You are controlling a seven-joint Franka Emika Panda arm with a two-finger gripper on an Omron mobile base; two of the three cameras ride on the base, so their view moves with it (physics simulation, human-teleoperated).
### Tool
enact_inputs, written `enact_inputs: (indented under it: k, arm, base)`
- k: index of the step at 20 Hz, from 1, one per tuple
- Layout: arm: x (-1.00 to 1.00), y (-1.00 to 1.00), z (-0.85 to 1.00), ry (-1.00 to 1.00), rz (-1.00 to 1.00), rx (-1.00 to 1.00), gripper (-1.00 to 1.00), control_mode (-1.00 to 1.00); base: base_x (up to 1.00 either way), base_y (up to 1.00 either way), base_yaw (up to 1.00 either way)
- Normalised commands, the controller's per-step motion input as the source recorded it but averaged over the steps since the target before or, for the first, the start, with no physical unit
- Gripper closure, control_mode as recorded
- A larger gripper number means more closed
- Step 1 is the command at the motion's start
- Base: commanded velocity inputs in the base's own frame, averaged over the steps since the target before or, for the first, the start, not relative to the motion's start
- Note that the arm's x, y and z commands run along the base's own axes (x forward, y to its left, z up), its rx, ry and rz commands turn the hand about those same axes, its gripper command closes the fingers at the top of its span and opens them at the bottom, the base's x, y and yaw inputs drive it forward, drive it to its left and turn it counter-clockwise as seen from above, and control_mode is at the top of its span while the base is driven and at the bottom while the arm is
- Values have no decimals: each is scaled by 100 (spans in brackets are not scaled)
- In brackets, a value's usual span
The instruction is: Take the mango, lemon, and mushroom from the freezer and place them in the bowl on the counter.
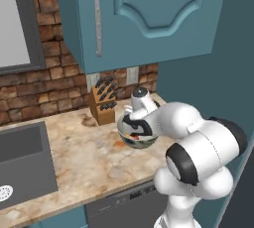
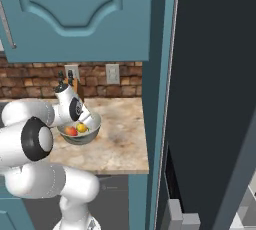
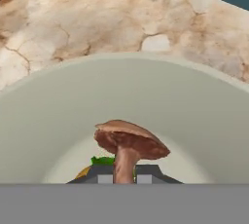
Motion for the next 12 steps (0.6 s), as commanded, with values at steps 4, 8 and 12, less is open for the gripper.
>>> enact_inputs:
  k: [4,8,12]
  arm:
    - [16,0,-30,4,0,-2,-100,-100]
    - [-16,0,9,-1,0,0,-100,-100]
    - [-76,-3,54,-5,0,5,-100,-100]
  base:
    - [0,0,0]
    - [0,0,0]
    - [0,0,0]
